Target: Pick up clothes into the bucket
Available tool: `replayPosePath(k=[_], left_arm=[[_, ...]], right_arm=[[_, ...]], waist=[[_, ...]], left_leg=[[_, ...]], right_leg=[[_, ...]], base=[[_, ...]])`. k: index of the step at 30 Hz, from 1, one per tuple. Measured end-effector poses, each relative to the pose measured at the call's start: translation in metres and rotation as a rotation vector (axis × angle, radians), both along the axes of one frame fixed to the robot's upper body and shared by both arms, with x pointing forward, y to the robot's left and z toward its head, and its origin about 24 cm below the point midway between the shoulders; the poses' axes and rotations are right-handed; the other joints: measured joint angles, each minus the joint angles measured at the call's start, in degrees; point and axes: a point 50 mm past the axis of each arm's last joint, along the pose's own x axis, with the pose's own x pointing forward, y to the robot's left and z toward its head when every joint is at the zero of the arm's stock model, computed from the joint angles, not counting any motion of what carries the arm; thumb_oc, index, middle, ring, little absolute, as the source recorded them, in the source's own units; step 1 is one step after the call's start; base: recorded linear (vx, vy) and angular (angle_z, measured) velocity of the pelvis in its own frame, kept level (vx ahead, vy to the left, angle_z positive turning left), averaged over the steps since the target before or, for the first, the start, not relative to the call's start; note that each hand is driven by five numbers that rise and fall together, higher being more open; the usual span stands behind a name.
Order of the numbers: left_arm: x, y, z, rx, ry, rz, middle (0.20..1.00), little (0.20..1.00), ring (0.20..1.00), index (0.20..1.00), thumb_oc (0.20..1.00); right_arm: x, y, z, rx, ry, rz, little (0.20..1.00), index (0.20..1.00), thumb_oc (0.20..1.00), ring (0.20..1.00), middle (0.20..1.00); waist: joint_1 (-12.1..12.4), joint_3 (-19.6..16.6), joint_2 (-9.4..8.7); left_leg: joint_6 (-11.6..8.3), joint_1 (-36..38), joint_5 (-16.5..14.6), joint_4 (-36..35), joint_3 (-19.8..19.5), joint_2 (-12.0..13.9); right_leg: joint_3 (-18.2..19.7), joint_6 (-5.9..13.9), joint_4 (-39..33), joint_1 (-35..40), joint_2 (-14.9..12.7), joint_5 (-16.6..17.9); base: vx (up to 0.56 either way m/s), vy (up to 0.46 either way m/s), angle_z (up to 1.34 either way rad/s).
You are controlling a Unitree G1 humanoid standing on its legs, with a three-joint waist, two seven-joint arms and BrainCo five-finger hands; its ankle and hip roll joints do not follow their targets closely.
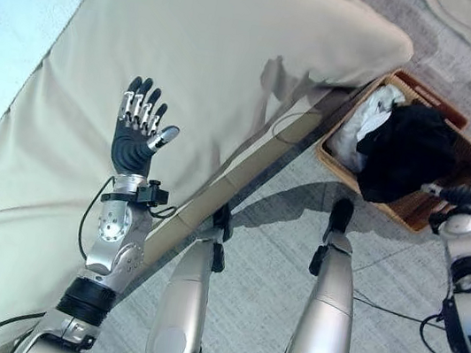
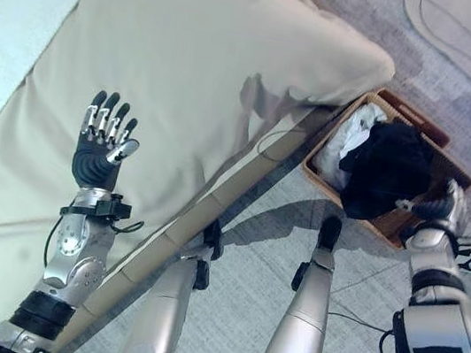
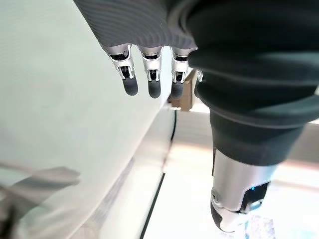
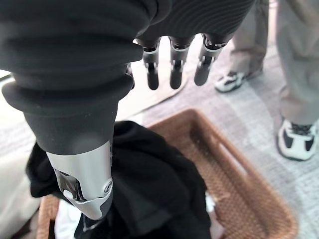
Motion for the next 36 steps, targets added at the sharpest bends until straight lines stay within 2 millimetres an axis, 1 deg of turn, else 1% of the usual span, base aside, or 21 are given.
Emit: replayPosePath(k=[1, 2, 3, 4, 6, 8, 10, 12, 13, 14, 16, 17, 18, 19, 20, 22, 23, 28, 30, 32, 36], left_arm=[[0.000, 0.002, -0.002, -0.001, 0.010, 0.007, 1.000, 1.000, 1.000, 1.000, 1.000], [0.000, 0.002, -0.003, 0.001, 0.013, 0.006, 1.000, 1.000, 1.000, 1.000, 1.000], [-0.001, 0.003, -0.005, 0.004, 0.021, 0.008, 1.000, 1.000, 1.000, 1.000, 1.000], [-0.001, 0.003, -0.006, 0.006, 0.027, 0.011, 1.000, 1.000, 1.000, 1.000, 1.000], [-0.002, 0.007, -0.011, 0.016, 0.047, 0.022, 1.000, 1.000, 1.000, 1.000, 1.000], [-0.005, 0.014, -0.021, 0.024, 0.091, 0.051, 1.000, 1.000, 1.000, 1.000, 1.000], [-0.011, 0.021, -0.033, 0.055, 0.139, 0.081, 1.000, 1.000, 1.000, 1.000, 1.000], [-0.017, 0.024, -0.043, 0.089, 0.180, 0.098, 1.000, 1.000, 1.000, 1.000, 1.000], [-0.021, 0.025, -0.049, 0.109, 0.202, 0.098, 1.000, 1.000, 1.000, 1.000, 1.000], [-0.027, 0.026, -0.058, 0.134, 0.241, 0.095, 1.000, 1.000, 1.000, 1.000, 1.000], [-0.035, 0.029, -0.072, 0.147, 0.303, 0.092, 1.000, 1.000, 1.000, 1.000, 1.000], [-0.038, 0.030, -0.078, 0.150, 0.329, 0.092, 1.000, 1.000, 1.000, 1.000, 1.000], [-0.041, 0.031, -0.084, 0.152, 0.360, 0.088, 1.000, 1.000, 1.000, 1.000, 1.000], [-0.043, 0.032, -0.087, 0.156, 0.371, 0.090, 1.000, 1.000, 1.000, 1.000, 1.000], [-0.046, 0.032, -0.092, 0.159, 0.397, 0.087, 1.000, 1.000, 1.000, 1.000, 1.000], [-0.048, 0.030, -0.096, 0.149, 0.410, 0.085, 1.000, 1.000, 1.000, 1.000, 1.000], [-0.049, 0.029, -0.100, 0.138, 0.427, 0.085, 1.000, 1.000, 1.000, 1.000, 1.000], [-0.057, 0.023, -0.120, 0.129, 0.518, 0.082, 1.000, 1.000, 1.000, 1.000, 1.000], [-0.057, 0.019, -0.124, 0.138, 0.535, 0.073, 1.000, 1.000, 1.000, 1.000, 1.000], [-0.057, 0.016, -0.126, 0.123, 0.541, 0.070, 1.000, 1.000, 1.000, 1.000, 1.000], [-0.057, 0.015, -0.127, 0.123, 0.552, 0.062, 1.000, 1.000, 1.000, 1.000, 1.000]], right_arm=[[-0.011, 0.003, -0.021, 0.046, 0.020, 0.001, 1.000, 1.000, 1.000, 1.000, 1.000], [-0.015, 0.005, -0.029, 0.067, 0.027, 0.000, 1.000, 1.000, 1.000, 1.000, 1.000], [-0.028, 0.008, -0.049, 0.116, 0.051, -0.013, 1.000, 1.000, 1.000, 1.000, 1.000], [-0.032, 0.011, -0.055, 0.144, 0.040, -0.013, 1.000, 1.000, 1.000, 1.000, 1.000], [-0.042, 0.021, -0.073, 0.185, 0.059, 0.008, 1.000, 1.000, 1.000, 1.000, 1.000], [-0.042, 0.044, -0.075, 0.261, -0.047, 0.080, 1.000, 1.000, 1.000, 1.000, 1.000], [-0.043, 0.057, -0.074, 0.285, -0.100, 0.137, 1.000, 1.000, 1.000, 1.000, 1.000], [-0.049, 0.074, -0.069, 0.339, -0.195, 0.205, 1.000, 1.000, 1.000, 1.000, 1.000], [-0.052, 0.078, -0.071, 0.359, -0.203, 0.217, 1.000, 1.000, 1.000, 1.000, 1.000], [-0.058, 0.085, -0.079, 0.402, -0.201, 0.222, 1.000, 1.000, 1.000, 1.000, 1.000], [-0.063, 0.097, -0.082, 0.459, -0.228, 0.253, 1.000, 1.000, 1.000, 1.000, 1.000], [-0.063, 0.103, -0.082, 0.492, -0.242, 0.265, 1.000, 1.000, 1.000, 1.000, 1.000], [-0.065, 0.110, -0.085, 0.536, -0.254, 0.280, 1.000, 1.000, 1.000, 1.000, 1.000], [-0.065, 0.115, -0.084, 0.575, -0.273, 0.283, 1.000, 1.000, 1.000, 1.000, 1.000], [-0.066, 0.123, -0.086, 0.631, -0.298, 0.292, 1.000, 1.000, 1.000, 1.000, 1.000], [-0.066, 0.132, -0.088, 0.700, -0.316, 0.305, 1.000, 1.000, 1.000, 1.000, 1.000], [-0.067, 0.139, -0.089, 0.756, -0.332, 0.313, 1.000, 1.000, 1.000, 1.000, 1.000], [-0.079, 0.163, -0.104, 0.838, -0.265, 0.374, 1.000, 1.000, 1.000, 1.000, 1.000], [-0.087, 0.168, -0.112, 0.848, -0.221, 0.385, 1.000, 1.000, 1.000, 1.000, 1.000], [-0.094, 0.174, -0.119, 0.858, -0.180, 0.403, 1.000, 1.000, 1.000, 1.000, 1.000], [-0.098, 0.179, -0.122, 0.852, -0.134, 0.445, 1.000, 1.000, 1.000, 1.000, 1.000]], waist=[[-0.1, -0.3, -0.54], [-0.3, -1.0, -0.76], [-1.1, -3.0, -1.26], [-1.3, -3.1, -1.36], [-1.1, -5.6, -2.96], [-1.7, -6.3, -3.78], [-2.4, -7.3, -4.08], [-2.8, -8.0, -4.21], [-2.7, -8.2, -4.38], [-2.7, -10.0, -4.59], [-2.6, -12.7, -4.64], [-2.6, -13.2, -4.60], [-2.4, -14.1, -4.70], [-2.1, -14.4, -4.69], [-2.6, -15.4, -4.84], [-2.0, -16.5, -5.12], [-1.1, -16.8, -5.33], [-0.6, -20.9, -6.17], [0.5, -21.5, -6.51], [0.7, -21.8, -6.84], [0.8, -21.9, -6.79]], left_leg=[[-0.21, 2.8, 0.6, -1.3, -0.6, 0.3], [-0.19, 3.5, 0.7, -1.8, -1.3, 0.2], [-0.21, 4.5, 1.0, -3.0, -1.7, 0.2], [-0.19, 5.5, 1.4, -3.5, -2.5, 0.1], [-0.36, 7.0, 1.5, -4.8, -2.8, -0.1], [-0.39, 10.3, 1.5, -6.4, -2.9, 0.1], [-0.26, 12.1, 1.5, -7.6, -2.9, 0.1], [-0.27, 14.6, 2.4, -9.8, -3.0, 0.2], [-0.26, 15.8, 2.3, -10.3, -3.1, 0.4], [-0.02, 16.9, 2.1, -11.5, -3.3, 0.6], [0.05, 18.1, 2.4, -13.2, -3.3, 0.6], [0.02, 19.1, 2.4, -13.7, -3.4, 0.6], [-0.55, 20.2, 2.9, -14.2, -3.6, 0.7], [-0.56, 20.9, 2.9, -14.6, -3.9, 0.7], [-0.70, 21.6, 3.1, -15.2, -4.3, 0.8], [-0.70, 22.5, 3.1, -15.7, -4.3, 0.8], [-0.72, 23.8, 3.2, -16.0, -4.3, 1.0], [-0.74, 26.1, 3.2, -17.3, -4.5, 1.4], [-0.99, 27.2, 3.3, -17.8, -4.7, 1.5], [-1.00, 28.2, 3.3, -18.0, -5.3, 1.4], [-1.01, 28.2, 3.3, -18.0, -6.2, 1.4]], right_leg=[[-1.3, 0.16, -0.8, 3.3, 0.1, -0.2], [-2.0, 0.15, -1.1, 4.6, 0.0, -0.2], [-3.4, 0.42, -1.2, 6.3, -0.4, -1.1], [-4.3, 0.45, -1.5, 7.9, -0.6, -1.2], [-4.7, 0.46, -2.4, 9.3, -0.6, -1.5], [-5.3, 0.69, -4.7, 13.0, -0.1, -1.1], [-5.6, 1.09, -6.3, 15.2, -0.1, -0.8], [-6.8, 1.22, -8.9, 18.4, 0.4, 0.1], [-7.2, 1.38, -9.9, 20.1, 0.6, 0.3], [-8.2, 1.44, -11.3, 21.8, 0.8, 0.4], [-8.9, 1.72, -13.2, 23.3, 1.1, 0.8], [-9.4, 1.85, -14.5, 24.8, 1.2, 1.2], [-9.7, 1.94, -16.2, 26.6, 1.5, 1.8], [-10.3, 2.06, -17.3, 28.0, 1.7, 2.1], [-10.9, 2.08, -18.5, 29.2, 1.9, 2.3], [-11.2, 2.26, -19.6, 30.5, 2.2, 2.6], [-11.3, 2.31, -20.8, 32.1, 2.5, 2.9], [-12.8, 2.39, -23.7, 35.8, 3.3, 3.2], [-13.5, 2.48, -24.4, 37.4, 3.4, 3.3], [-14.3, 2.52, -25.0, 39.1, 3.4, 3.2], [-15.3, 2.72, -24.9, 39.8, 3.4, 3.1]], base=[[0.09, -0.088, 0.22], [0.10, -0.050, 0.41], [0.12, -0.016, 0.46], [0.09, 0.008, 0.39], [0.12, 0.004, 0.11], [0.15, 0.004, -0.01], [0.14, 0.006, 0.03], [0.13, 0.018, 0.11], [0.09, 0.019, 0.12], [0.13, 0.031, 0.14], [0.12, 0.020, 0.10], [0.10, 0.012, 0.05], [0.10, 0.012, 0.10], [0.10, 0.010, 0.12], [0.09, 0.010, 0.12], [0.08, 0.002, 0.03], [0.06, -0.005, -0.01], [0.05, 0.017, 0.07], [0.07, 0.025, 0.10], [0.05, 0.026, 0.15], [0.02, 0.024, 0.13]])
